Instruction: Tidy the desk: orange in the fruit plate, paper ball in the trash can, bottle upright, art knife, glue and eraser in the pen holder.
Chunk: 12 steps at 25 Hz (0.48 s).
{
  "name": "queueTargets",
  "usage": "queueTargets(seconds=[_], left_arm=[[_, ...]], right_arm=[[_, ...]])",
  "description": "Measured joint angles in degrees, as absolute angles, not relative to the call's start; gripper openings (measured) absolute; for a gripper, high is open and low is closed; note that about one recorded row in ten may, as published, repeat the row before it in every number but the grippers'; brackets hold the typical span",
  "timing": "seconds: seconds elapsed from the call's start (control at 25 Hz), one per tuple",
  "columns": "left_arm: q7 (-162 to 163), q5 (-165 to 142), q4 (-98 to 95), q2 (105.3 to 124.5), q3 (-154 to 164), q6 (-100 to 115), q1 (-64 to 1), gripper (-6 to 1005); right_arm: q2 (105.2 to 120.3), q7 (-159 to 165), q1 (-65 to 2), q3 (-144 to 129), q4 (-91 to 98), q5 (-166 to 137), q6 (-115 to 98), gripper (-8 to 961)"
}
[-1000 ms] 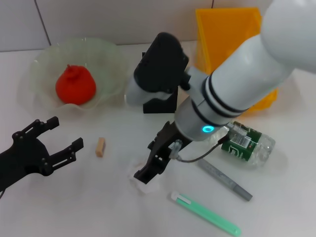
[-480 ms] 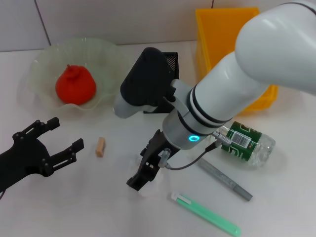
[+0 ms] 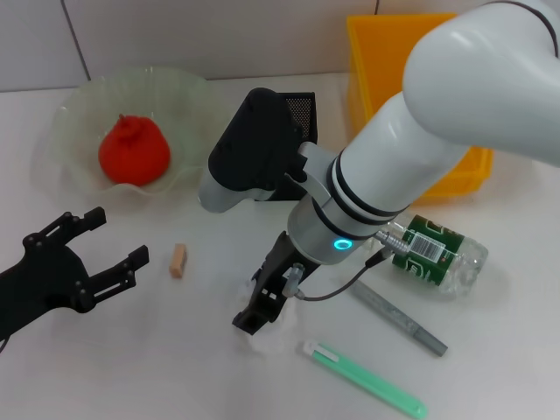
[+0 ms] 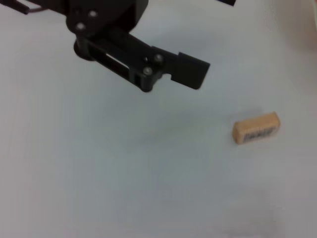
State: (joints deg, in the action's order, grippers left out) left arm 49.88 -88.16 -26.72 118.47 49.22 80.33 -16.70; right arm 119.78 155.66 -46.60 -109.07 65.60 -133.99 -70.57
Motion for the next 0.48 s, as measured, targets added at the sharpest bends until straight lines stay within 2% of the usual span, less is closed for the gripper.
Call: queueTargets(seconds=[0.04,0.28,0.48], left_arm=[[49.88,-88.16,-26.72,118.47,49.22,80.33,-16.70,856],[49.85,-88.16,-26.72,118.48,49.22,80.33,-16.70,856],[49.83,-88.16,-26.71,118.48,49.22,80.33,-16.70,856]], right_arm=[[119.76,155.66,-46.87,-108.96,65.26,-133.99,-70.79,791],[119.70,155.66,-47.45,-108.89,64.35,-134.03,-71.65,632],[119.49,155.65,-46.35,-106.11,66.32,-134.06,-73.21,406]])
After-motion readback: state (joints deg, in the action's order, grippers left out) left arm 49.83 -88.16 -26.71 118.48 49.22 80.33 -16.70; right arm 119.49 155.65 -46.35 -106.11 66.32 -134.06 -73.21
